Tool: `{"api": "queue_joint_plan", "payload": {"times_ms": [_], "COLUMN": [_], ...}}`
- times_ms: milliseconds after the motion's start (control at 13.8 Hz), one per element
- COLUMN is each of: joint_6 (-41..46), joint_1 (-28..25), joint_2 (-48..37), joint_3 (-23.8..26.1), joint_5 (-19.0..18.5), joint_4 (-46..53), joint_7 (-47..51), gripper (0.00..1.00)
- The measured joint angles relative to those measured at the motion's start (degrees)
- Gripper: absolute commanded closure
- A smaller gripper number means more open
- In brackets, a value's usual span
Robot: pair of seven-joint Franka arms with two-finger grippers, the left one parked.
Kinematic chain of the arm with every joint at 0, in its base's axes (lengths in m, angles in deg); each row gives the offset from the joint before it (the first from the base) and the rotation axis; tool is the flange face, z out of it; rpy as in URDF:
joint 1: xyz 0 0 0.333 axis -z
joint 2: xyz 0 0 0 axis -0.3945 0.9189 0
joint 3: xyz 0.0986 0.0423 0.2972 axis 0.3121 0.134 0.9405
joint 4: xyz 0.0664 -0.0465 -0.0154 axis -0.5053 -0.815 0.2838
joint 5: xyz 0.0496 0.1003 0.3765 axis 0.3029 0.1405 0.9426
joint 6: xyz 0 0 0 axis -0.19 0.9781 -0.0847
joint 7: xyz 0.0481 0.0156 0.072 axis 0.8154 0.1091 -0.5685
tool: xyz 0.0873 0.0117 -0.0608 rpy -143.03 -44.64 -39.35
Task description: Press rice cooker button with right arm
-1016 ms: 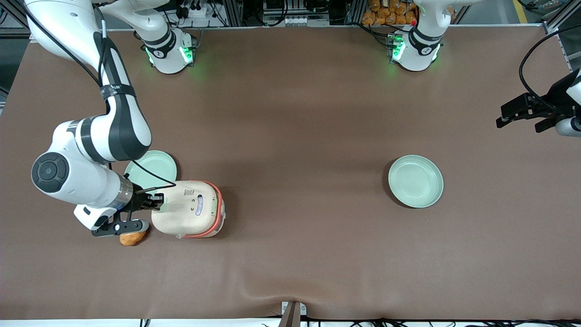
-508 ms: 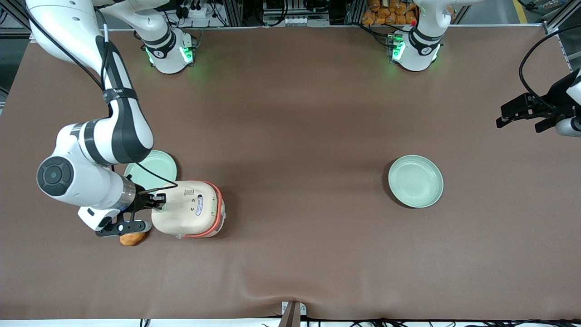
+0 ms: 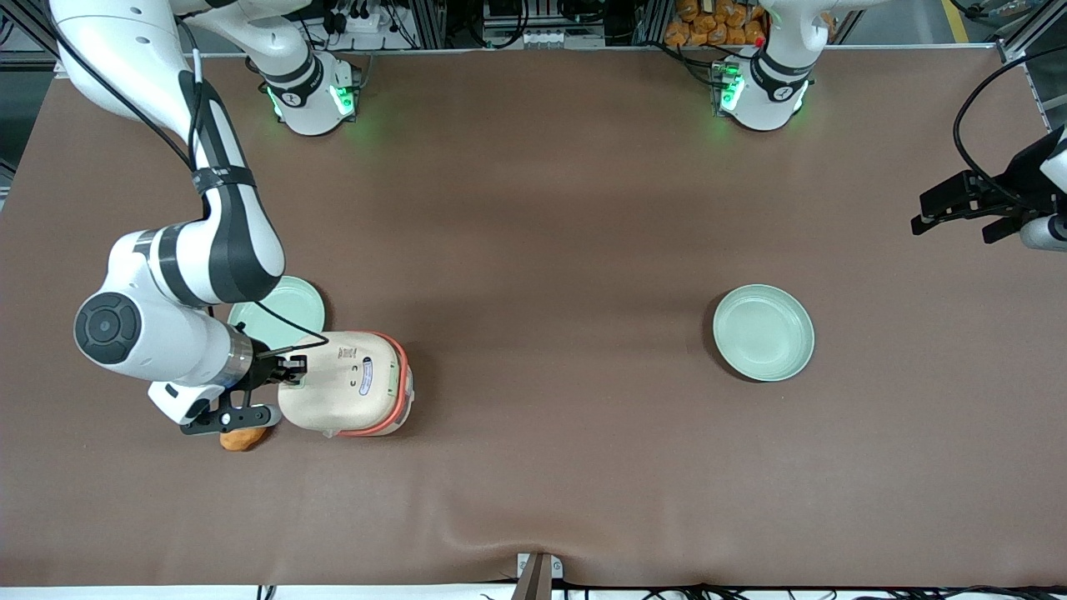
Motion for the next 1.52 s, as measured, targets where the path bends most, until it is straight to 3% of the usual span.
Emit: {"api": "queue_joint_plan", "payload": {"times_ms": [726, 1089, 1379, 1524], "joint_6": [-0.1, 0.9, 6.8, 8.0], "joint_1": [0.0, 0.0, 0.0, 0.0], "joint_2": [0.4, 0.4, -0.6, -2.3], "joint_3": [0.0, 0.0, 0.0, 0.0], "joint_5": [0.4, 0.4, 0.4, 0.4], "joint_4": [0.0, 0.7, 4.1, 4.9], "joint_7": [-0.1, -0.1, -0.2, -0.2], "gripper": [0.98, 0.89, 0.83, 0.73]}}
